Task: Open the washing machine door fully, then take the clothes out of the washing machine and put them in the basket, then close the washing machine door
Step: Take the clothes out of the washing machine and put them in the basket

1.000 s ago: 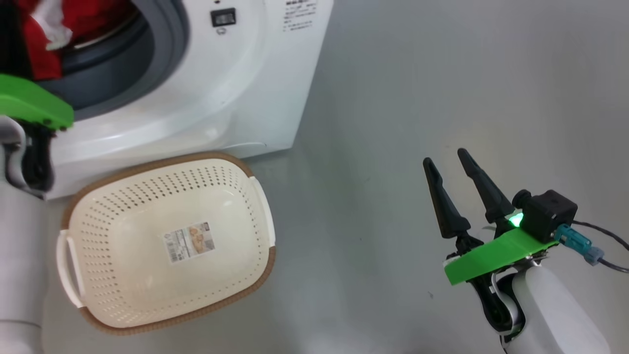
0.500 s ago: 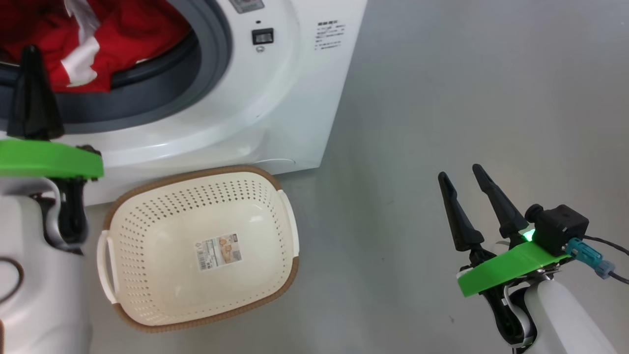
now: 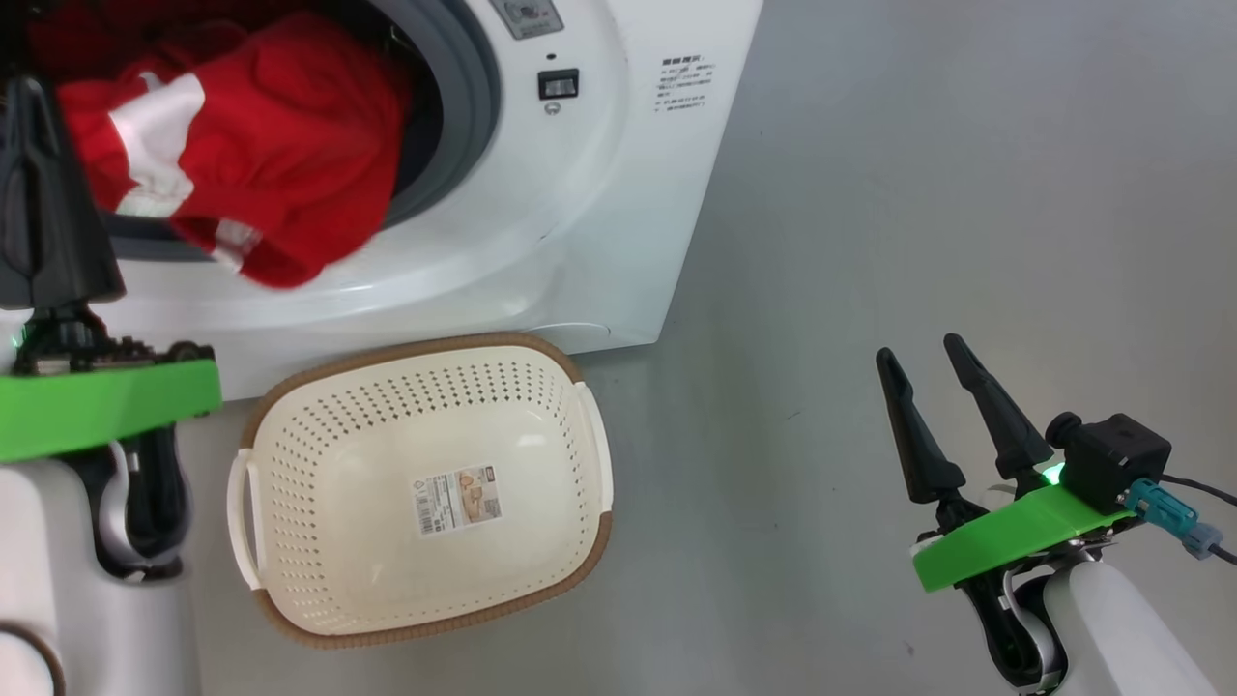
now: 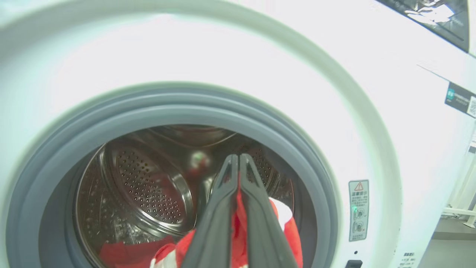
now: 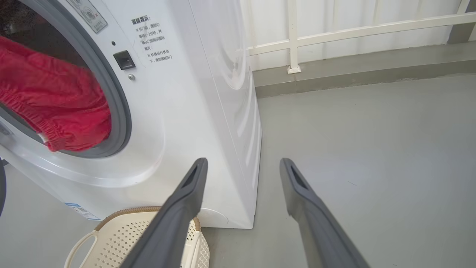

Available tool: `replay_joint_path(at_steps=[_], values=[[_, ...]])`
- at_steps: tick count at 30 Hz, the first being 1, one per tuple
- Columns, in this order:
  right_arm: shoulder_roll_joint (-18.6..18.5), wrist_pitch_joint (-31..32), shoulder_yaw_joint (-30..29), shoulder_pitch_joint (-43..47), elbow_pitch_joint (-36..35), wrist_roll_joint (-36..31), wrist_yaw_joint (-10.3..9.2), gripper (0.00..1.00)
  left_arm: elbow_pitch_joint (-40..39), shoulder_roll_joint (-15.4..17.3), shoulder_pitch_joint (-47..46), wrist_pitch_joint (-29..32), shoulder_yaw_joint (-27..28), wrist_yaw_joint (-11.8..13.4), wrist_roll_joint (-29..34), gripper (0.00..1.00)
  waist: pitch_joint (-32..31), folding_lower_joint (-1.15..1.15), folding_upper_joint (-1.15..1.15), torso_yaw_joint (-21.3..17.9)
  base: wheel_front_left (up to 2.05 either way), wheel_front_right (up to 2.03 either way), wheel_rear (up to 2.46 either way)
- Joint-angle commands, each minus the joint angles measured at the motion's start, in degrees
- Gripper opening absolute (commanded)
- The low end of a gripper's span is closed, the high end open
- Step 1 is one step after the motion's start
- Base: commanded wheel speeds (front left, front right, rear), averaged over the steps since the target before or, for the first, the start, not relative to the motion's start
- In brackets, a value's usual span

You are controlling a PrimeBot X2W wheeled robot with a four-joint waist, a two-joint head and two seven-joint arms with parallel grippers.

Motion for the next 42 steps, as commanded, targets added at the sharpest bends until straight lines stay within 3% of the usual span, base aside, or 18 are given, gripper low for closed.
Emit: replay_joint_path(at_steps=[1, 7, 16, 25, 42], values=[[-0.6, -0.4, 0.9, 1.1, -1.6, -0.6, 0.35, 1.0, -3.4, 1.3, 1.0, -0.3, 1.3, -0.4, 1.0, 0.0, 0.1, 0.0, 0.0, 0.2, 0.0, 0.0, 0.0], [-0.6, -0.4, 1.1, 0.9, -1.6, -0.6, 0.35, 1.0, -6.9, 1.1, 2.9, -0.3, -0.2, -0.4, 3.3, 0.0, 0.6, 0.0, 0.0, 0.5, 0.0, 0.0, 0.0], [-0.4, -0.4, 1.6, 0.2, -1.8, -0.5, 0.35, 1.0, -2.1, -0.4, 8.4, -0.3, -0.7, -0.4, 3.3, 0.0, 2.0, 0.0, 0.0, -0.1, 0.0, 0.0, 0.0], [-0.2, -0.4, 1.6, -1.3, -2.3, -0.5, 0.35, 1.0, 5.8, -1.2, 10.7, -0.3, -1.6, -0.4, 4.1, 0.0, 5.1, 0.0, 0.0, -0.6, 0.0, 0.0, 0.0], [0.9, -0.4, 2.1, -5.8, -3.4, -0.3, 0.35, 1.0, 27.4, -1.2, 4.1, -0.3, -1.0, -0.4, 9.1, 0.0, 14.8, 0.0, 0.0, -3.2, 0.0, 0.0, 0.0]])
